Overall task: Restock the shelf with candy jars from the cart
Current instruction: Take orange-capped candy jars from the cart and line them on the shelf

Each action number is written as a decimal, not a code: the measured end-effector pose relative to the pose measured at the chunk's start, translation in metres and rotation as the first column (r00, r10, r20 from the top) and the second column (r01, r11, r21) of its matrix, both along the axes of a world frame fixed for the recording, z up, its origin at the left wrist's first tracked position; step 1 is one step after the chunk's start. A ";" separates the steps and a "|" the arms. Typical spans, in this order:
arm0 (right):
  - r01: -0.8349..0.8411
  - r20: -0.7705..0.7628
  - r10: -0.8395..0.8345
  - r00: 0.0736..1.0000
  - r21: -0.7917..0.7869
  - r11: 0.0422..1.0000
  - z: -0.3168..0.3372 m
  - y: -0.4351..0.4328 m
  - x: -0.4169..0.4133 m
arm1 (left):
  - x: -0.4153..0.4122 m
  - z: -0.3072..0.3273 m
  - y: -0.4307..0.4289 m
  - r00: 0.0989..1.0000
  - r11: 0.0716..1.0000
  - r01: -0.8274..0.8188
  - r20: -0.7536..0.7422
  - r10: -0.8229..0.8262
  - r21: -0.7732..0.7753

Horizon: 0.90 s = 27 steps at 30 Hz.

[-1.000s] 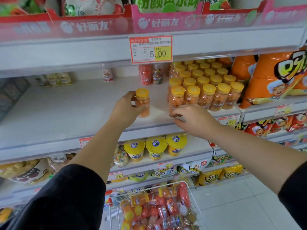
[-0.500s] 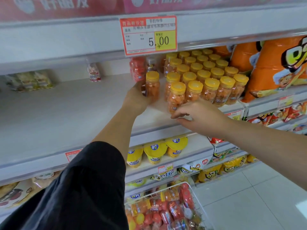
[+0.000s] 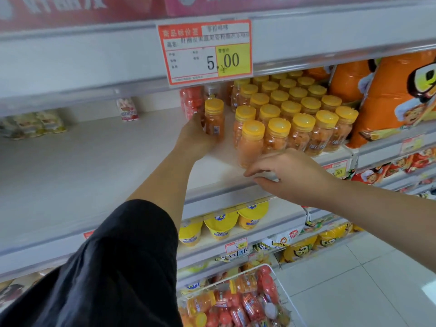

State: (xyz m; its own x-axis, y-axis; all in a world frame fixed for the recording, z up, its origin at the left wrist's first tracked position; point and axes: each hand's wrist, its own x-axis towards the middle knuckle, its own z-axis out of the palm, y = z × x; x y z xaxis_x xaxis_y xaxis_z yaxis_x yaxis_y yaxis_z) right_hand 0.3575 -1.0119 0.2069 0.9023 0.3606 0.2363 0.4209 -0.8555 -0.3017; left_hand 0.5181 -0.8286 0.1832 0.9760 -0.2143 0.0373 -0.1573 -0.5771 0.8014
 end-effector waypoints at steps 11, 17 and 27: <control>-0.035 0.013 0.035 0.999 0.035 0.999 -0.001 -0.001 0.000 | 0.010 0.002 -0.014 0.997 0.996 0.078 -0.008 -0.078 -0.032; -0.034 0.014 0.033 0.999 0.053 0.998 -0.001 -0.001 -0.001 | 0.011 0.001 -0.027 0.996 0.996 0.089 0.029 -0.088 -0.029; -0.035 0.033 0.034 0.999 0.058 0.998 -0.002 -0.001 -0.001 | 0.012 0.005 -0.033 0.993 0.993 0.118 0.027 -0.118 0.008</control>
